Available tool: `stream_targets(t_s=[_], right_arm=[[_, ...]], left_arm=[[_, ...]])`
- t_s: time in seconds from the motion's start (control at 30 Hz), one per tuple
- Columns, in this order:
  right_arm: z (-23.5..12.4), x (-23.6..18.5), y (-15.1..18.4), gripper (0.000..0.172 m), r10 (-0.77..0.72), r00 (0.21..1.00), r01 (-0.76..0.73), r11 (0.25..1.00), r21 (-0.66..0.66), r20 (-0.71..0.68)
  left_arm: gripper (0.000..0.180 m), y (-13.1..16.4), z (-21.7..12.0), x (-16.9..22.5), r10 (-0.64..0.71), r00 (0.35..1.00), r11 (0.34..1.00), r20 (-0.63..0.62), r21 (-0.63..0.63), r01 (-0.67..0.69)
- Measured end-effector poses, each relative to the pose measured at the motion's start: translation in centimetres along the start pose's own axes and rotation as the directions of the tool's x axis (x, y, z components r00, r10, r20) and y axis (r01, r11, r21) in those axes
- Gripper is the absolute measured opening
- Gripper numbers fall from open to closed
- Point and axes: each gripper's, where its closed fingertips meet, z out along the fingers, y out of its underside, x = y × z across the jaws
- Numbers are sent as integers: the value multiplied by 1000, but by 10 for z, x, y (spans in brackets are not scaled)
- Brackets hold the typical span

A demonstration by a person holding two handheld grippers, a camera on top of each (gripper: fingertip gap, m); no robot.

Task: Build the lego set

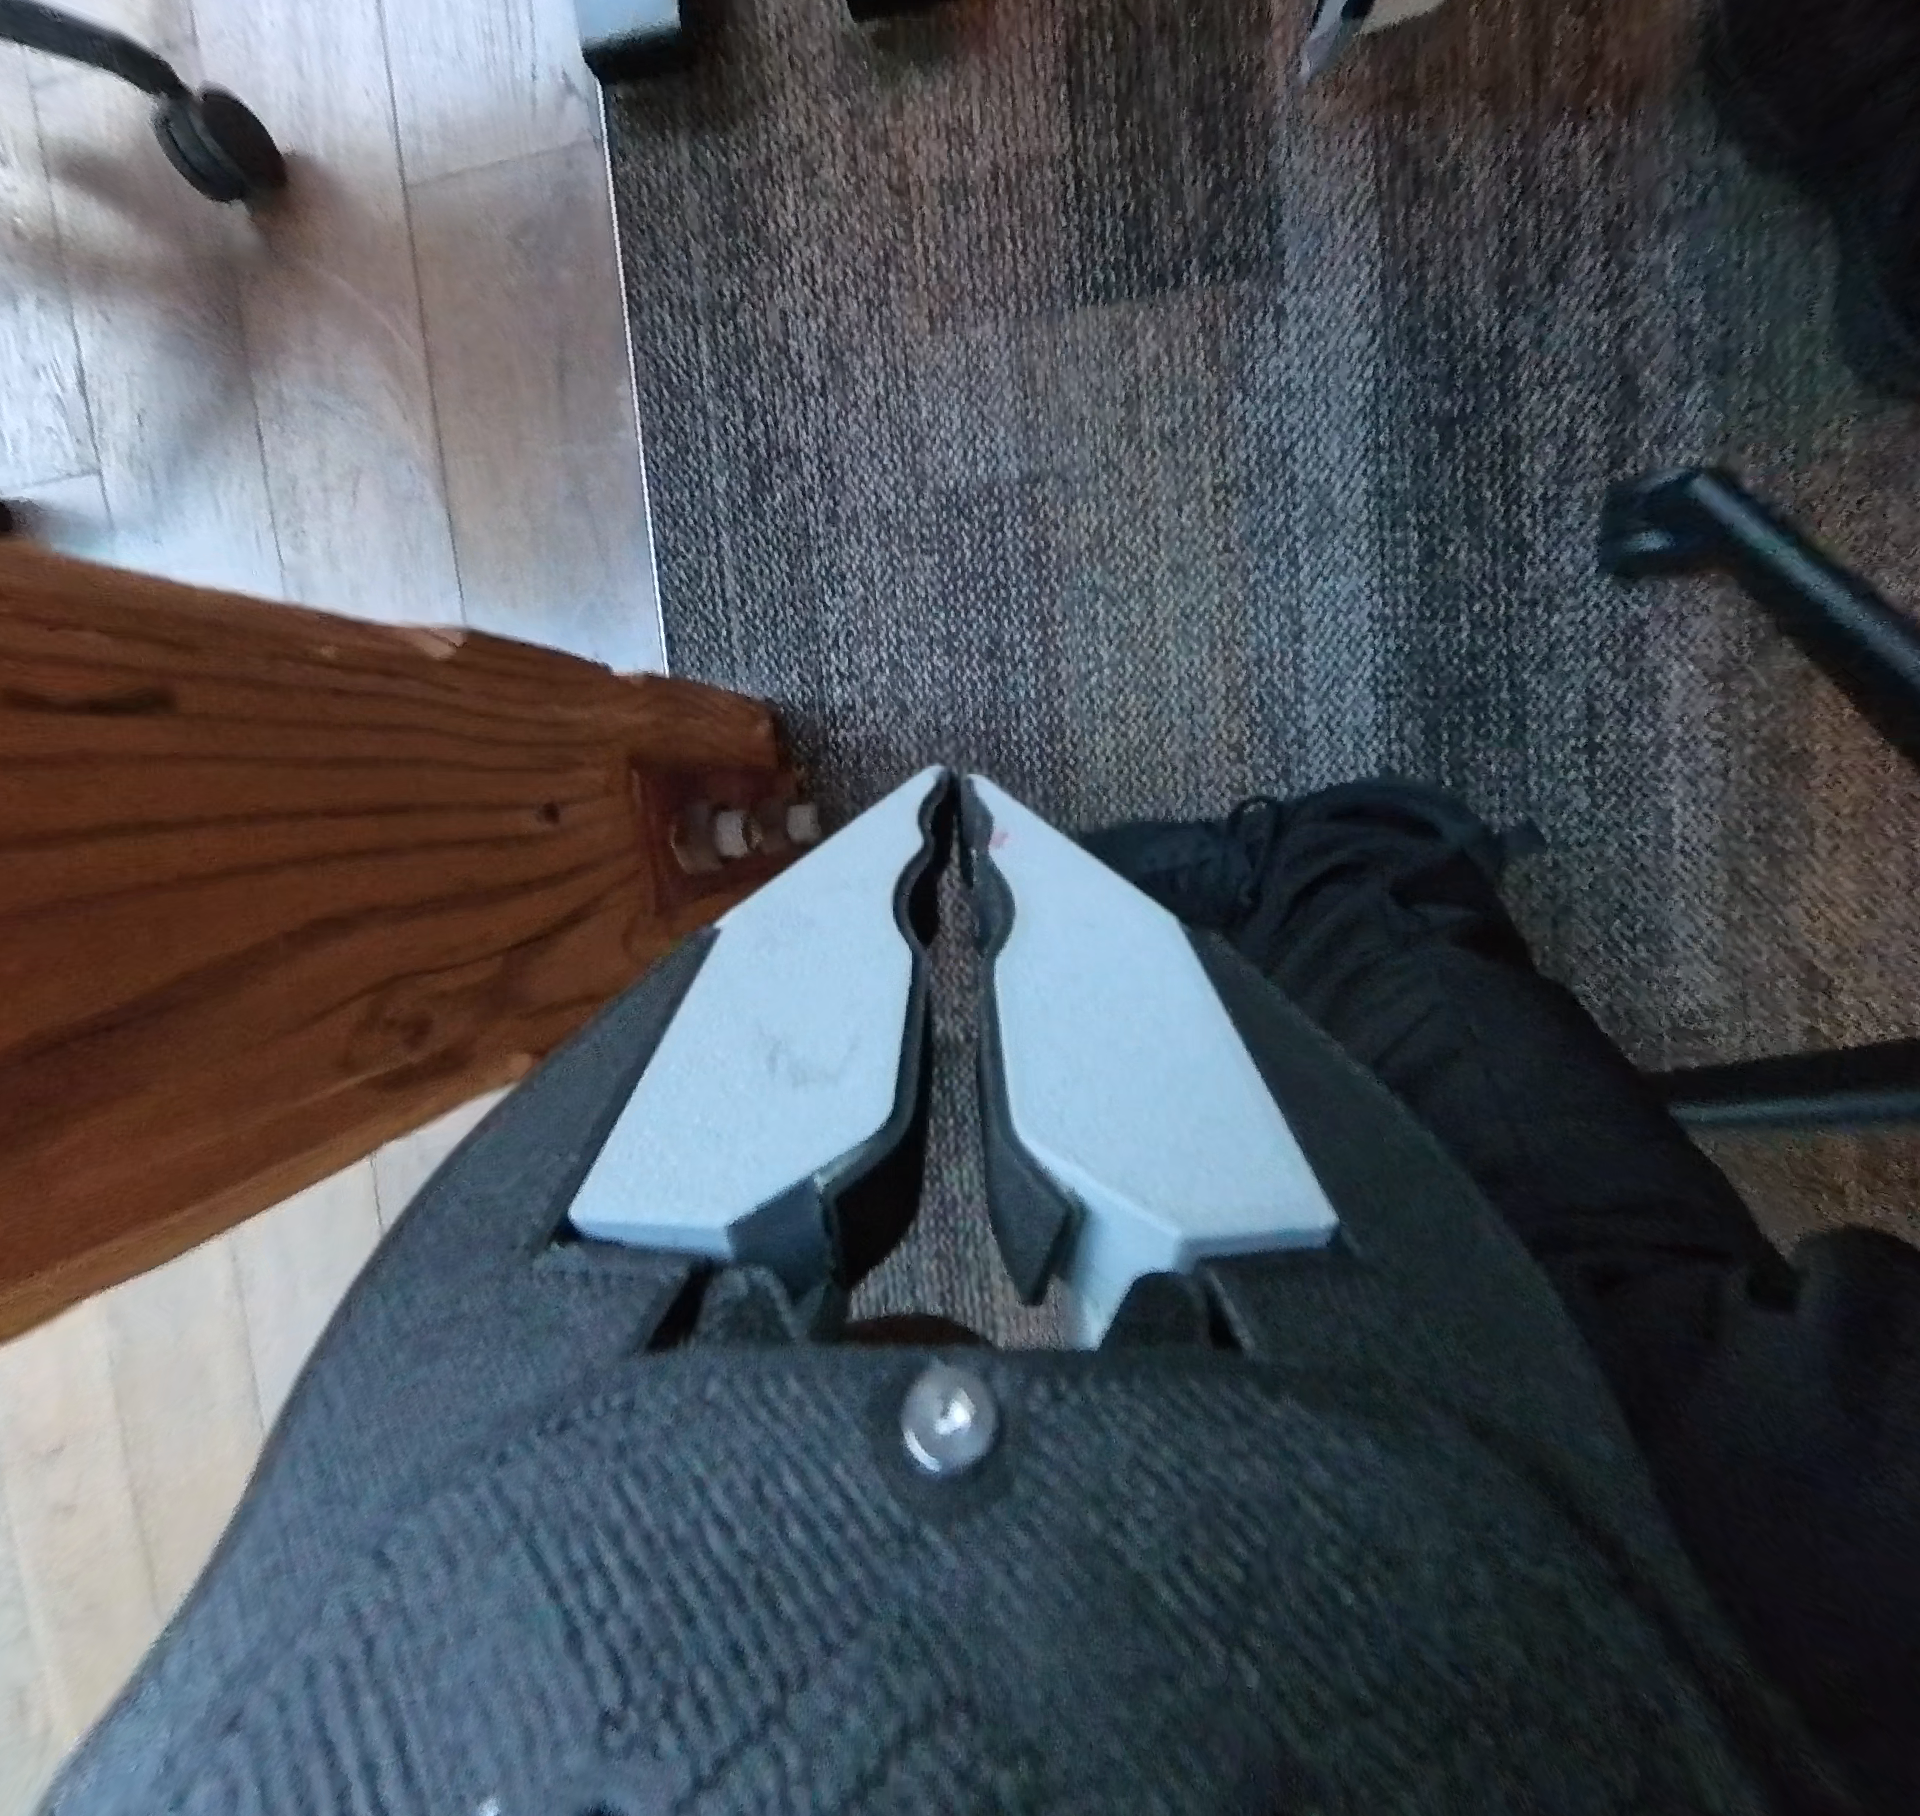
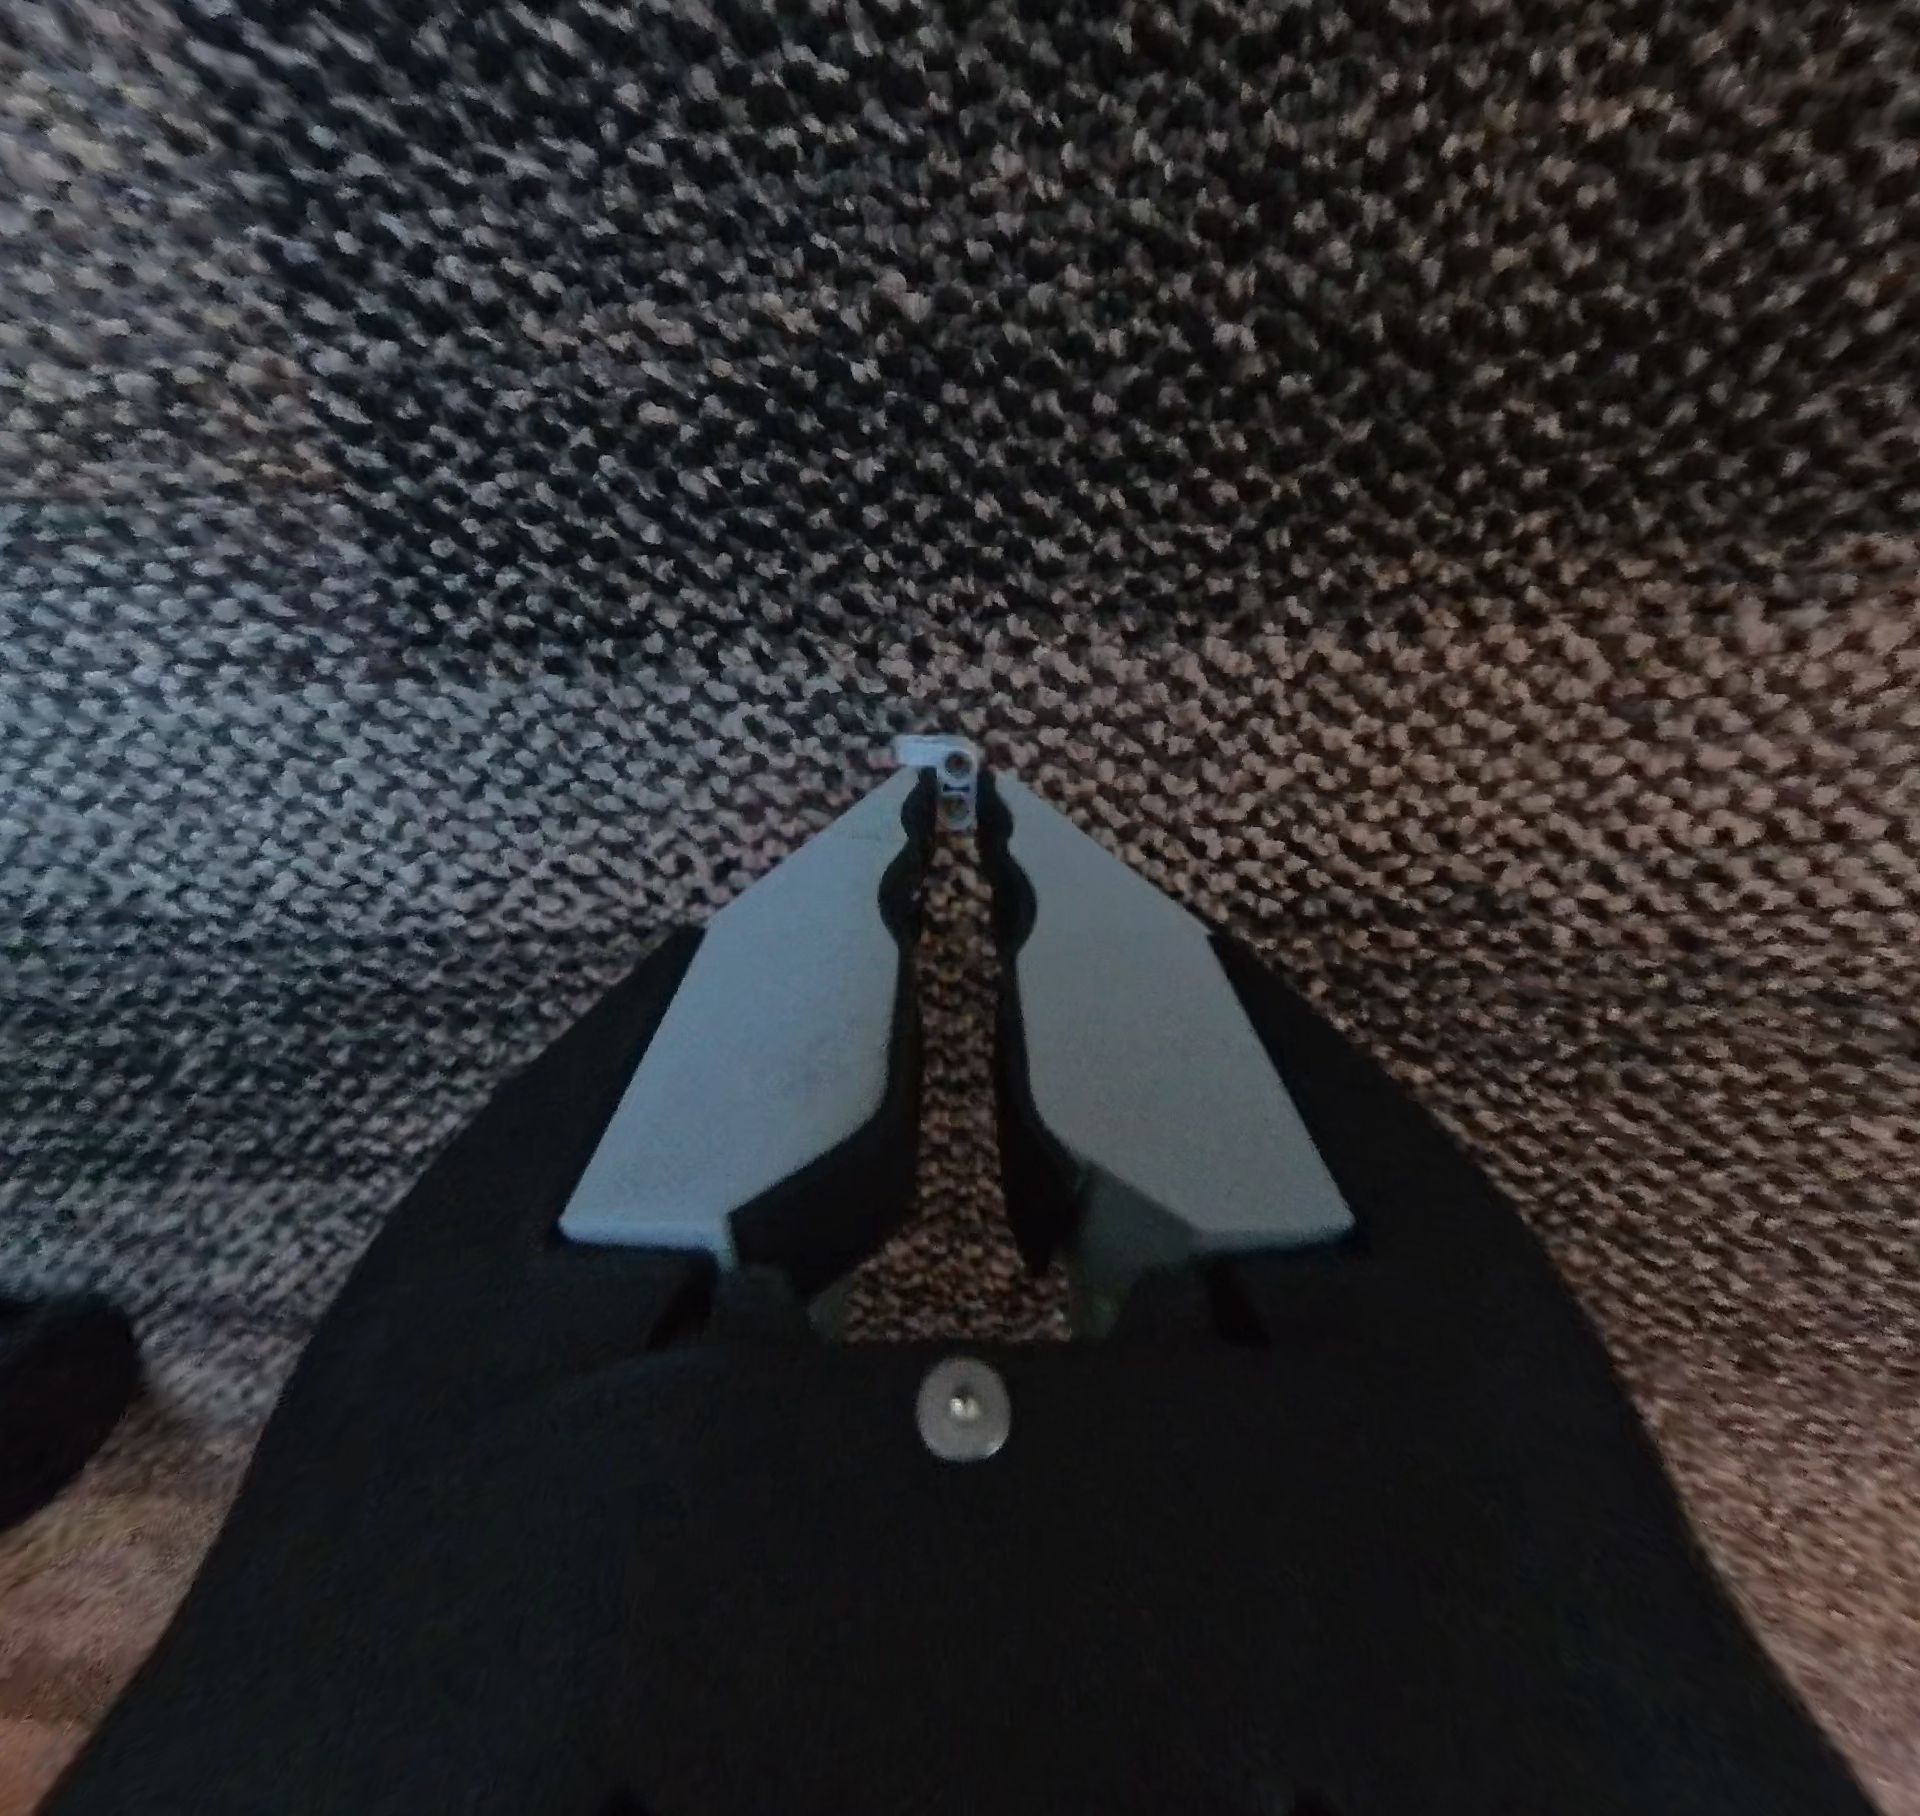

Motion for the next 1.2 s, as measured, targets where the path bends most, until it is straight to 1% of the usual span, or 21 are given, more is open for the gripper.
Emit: stream_targets(t_s=[0.1, 0.2, 0.3, 0.37, 0.47, 0.53, 0.67, 0.73, 0.77, 0.83, 0.87, 0.93, 0.97, 1.0, 1.03, 1.07, 1.13, 1.2], right_arm=[[-31, -10, -13, 5, -91, 996, 91, 996, -9, 4], [-81, -32, -32, 5, -159, 986, 158, 987, 29, 49], [-142, -60, -39, 5, -228, 970, 222, 972, 72, 86], [-186, -81, -40, 6, -251, 962, 238, 965, 114, 111], [-255, -107, -40, 5, -280, 955, 259, 947, 190, 94], [-305, -125, -45, 5, -292, 953, 262, 929, 262, 80], [-410, -152, -53, 6, -284, 959, 260, 869, 422, -6], [-475, -167, -59, 6, -314, 939, 338, 780, 526, -139], [-507, -173, -61, 5, -321, 923, 385, 737, 555, -213], [-579, -181, -66, 5, -271, 903, 426, 658, 620, -333], [-618, -174, -68, 5, -204, 895, 430, 632, 645, -397], [-695, -137, -62, 5, -6, 858, 405, 623, 669, -514], [-729, -114, -55, 4, 94, 838, 372, 621, 690, -537], [-755, -89, -46, 4, 175, 826, 328, 624, 709, -536], [-769, -63, -35, 5, 239, 820, 263, 651, 712, -521], [-773, -36, -22, 5, 285, 817, 184, 695, 695, -502], [-772, 13, 0, 5, 343, 794, 92, 750, 656, -503], [-756, 52, 22, 5, 384, 766, -2, 804, 595, -516]], left_arm=[[0, -22, -2, -4, 24, 1000, 998, 0, 56, -24], [0, -45, -7, -6, 67, 997, 989, 27, 128, -70], [0, -67, -11, -6, 75, 996, 976, 44, 200, -83], [0, -81, -11, -2, 80, 996, 968, 34, 236, -86], [0, -98, -10, 9, 105, 994, 957, 13, 272, -105], [0, -105, -7, 19, 135, 991, 954, -8, 270, -128], [0, -111, -1, 31, 203, 979, 951, 13, 237, -200], [0, -115, 1, 38, 241, 970, 943, 26, 229, -240], [0, -116, 2, 41, 257, 966, 941, 30, 222, -257], [0, -116, 4, 49, 291, 956, 935, 33, 200, -291], [0, -115, 5, 52, 307, 951, 932, 36, 191, -308], [0, -114, 6, 58, 332, 942, 926, 41, 175, -334], [0, -112, 7, 61, 343, 939, 925, 41, 162, -345], [0, -111, 7, 63, 351, 935, 923, 43, 149, -354], [0, -110, 7, 66, 360, 932, 921, 46, 139, -363], [0, -109, 8, 68, 371, 927, 918, 49, 132, -374], [0, -107, 9, 73, 394, 918, 911, 49, 112, -397], [0, -103, 10, 76, 422, 905, 901, 50, 87, -425]])
